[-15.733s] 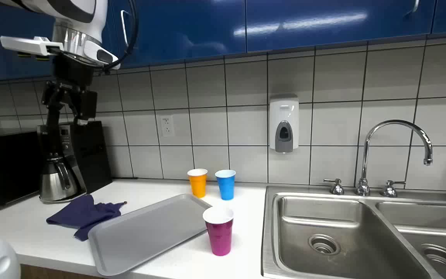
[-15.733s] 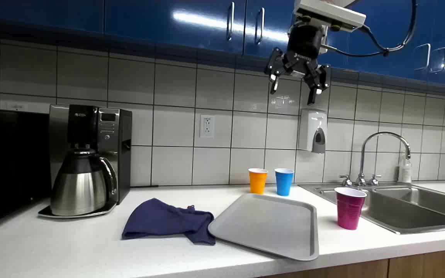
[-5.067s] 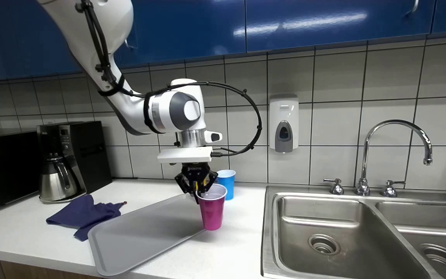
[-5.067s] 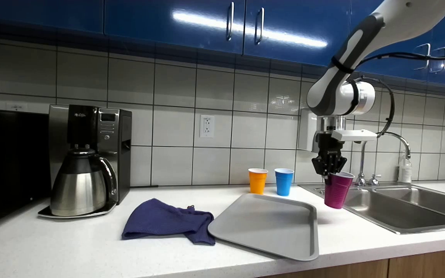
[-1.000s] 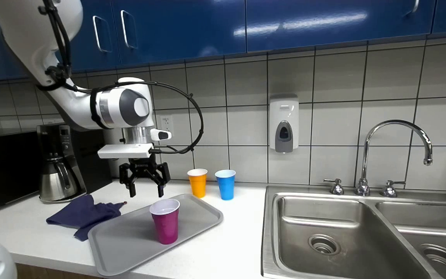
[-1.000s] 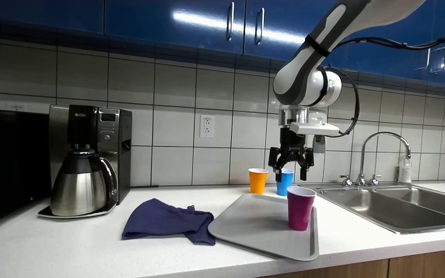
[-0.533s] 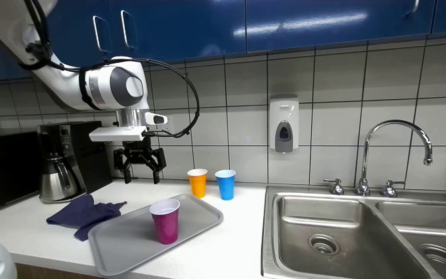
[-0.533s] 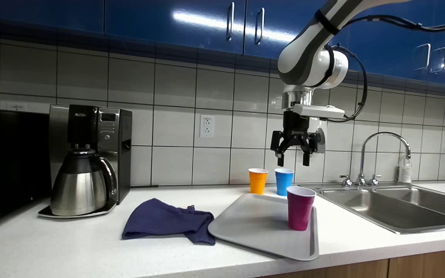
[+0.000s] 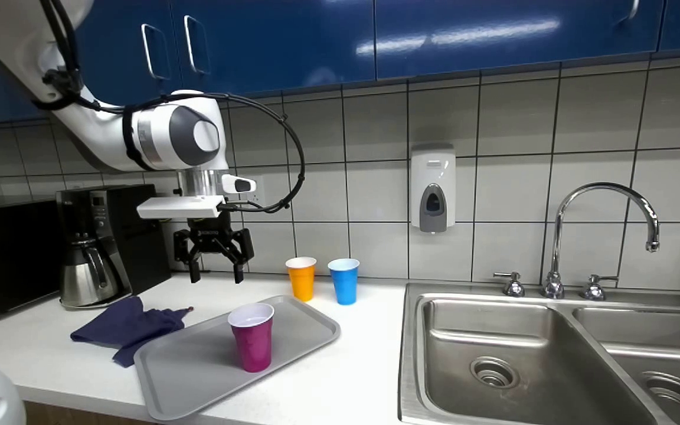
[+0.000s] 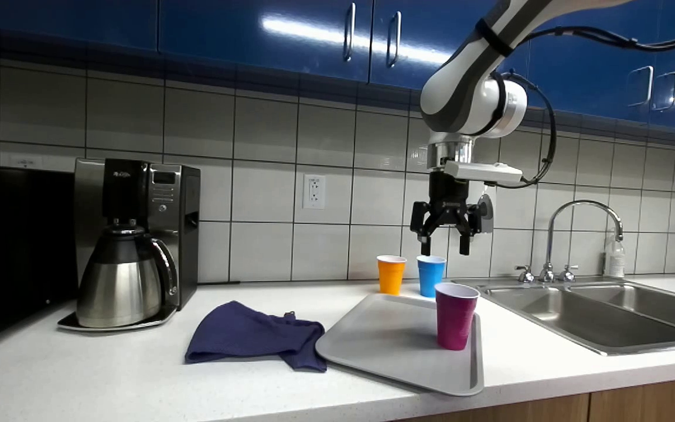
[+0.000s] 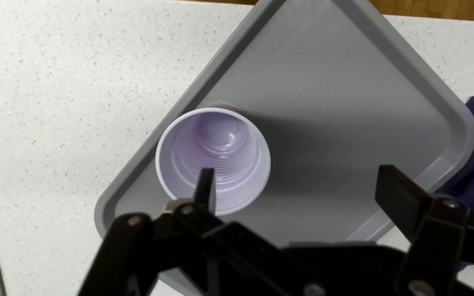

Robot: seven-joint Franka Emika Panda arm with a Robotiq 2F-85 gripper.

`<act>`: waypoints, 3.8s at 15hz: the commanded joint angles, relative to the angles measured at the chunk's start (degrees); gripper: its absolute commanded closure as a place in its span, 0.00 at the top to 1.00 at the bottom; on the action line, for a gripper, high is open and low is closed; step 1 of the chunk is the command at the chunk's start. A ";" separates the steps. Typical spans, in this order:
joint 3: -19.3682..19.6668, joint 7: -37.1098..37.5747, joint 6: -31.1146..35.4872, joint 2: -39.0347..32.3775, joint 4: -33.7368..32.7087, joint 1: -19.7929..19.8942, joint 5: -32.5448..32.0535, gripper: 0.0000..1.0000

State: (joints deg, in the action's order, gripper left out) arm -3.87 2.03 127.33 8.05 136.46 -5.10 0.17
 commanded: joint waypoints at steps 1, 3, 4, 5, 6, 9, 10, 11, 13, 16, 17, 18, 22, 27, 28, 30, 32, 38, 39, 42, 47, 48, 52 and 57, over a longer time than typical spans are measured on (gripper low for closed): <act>-0.27 -0.03 -0.12 0.00 -0.08 0.26 0.05 1.00; -0.52 0.80 1.03 0.40 0.11 0.34 -1.19 1.00; -0.65 1.17 1.49 0.46 0.12 0.35 -1.80 1.00; -0.64 1.23 1.43 0.74 0.00 0.33 -1.83 1.00; -0.68 1.45 1.87 0.70 -0.18 0.40 -2.37 1.00; -0.86 1.92 2.99 -1.28 -2.13 0.43 -3.84 1.00; -0.86 1.86 3.62 -2.16 -2.78 0.45 -4.38 1.00; -0.79 1.59 4.02 -3.07 -3.48 0.45 -4.63 1.00; -0.68 1.58 5.53 -6.85 -6.07 0.49 -5.36 1.00; -0.49 2.20 8.67 -13.01 -10.19 0.30 -7.26 1.00; -0.33 2.55 9.57 -15.02 -11.66 0.16 -8.13 1.00; -0.14 2.45 10.20 -17.05 -13.22 -0.01 -8.55 1.00; 0.63 2.45 11.59 -24.42 -19.88 -0.69 -9.66 1.00; 1.20 2.26 11.61 -31.25 -27.56 -1.50 -9.51 1.00; 1.26 2.12 11.51 -32.29 -28.93 -1.60 -9.28 1.00; 1.62 2.07 11.44 -34.22 -31.68 -2.06 -9.36 1.00; 1.97 2.10 11.12 -36.04 -34.53 -2.51 -9.45 1.00; 3.18 2.21 10.55 -40.70 -42.59 -3.88 -9.79 1.00; 3.46 2.41 10.48 -41.58 -44.07 -4.20 -9.96 1.00; 4.20 2.74 10.22 -44.27 -48.37 -4.93 -10.41 1.00; 5.28 3.27 9.53 -48.43 -55.38 -5.69 -10.16 1.00; 5.43 3.21 9.45 -49.22 -56.66 -5.65 -10.04 1.00; 6.04 3.15 8.74 -52.10 -60.86 -5.36 -9.65 1.00; 6.33 2.99 8.19 -55.14 -64.47 -4.91 -9.00 1.00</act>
State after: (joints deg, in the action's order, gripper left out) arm 2.24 3.83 138.18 -44.37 76.72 -10.06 -8.49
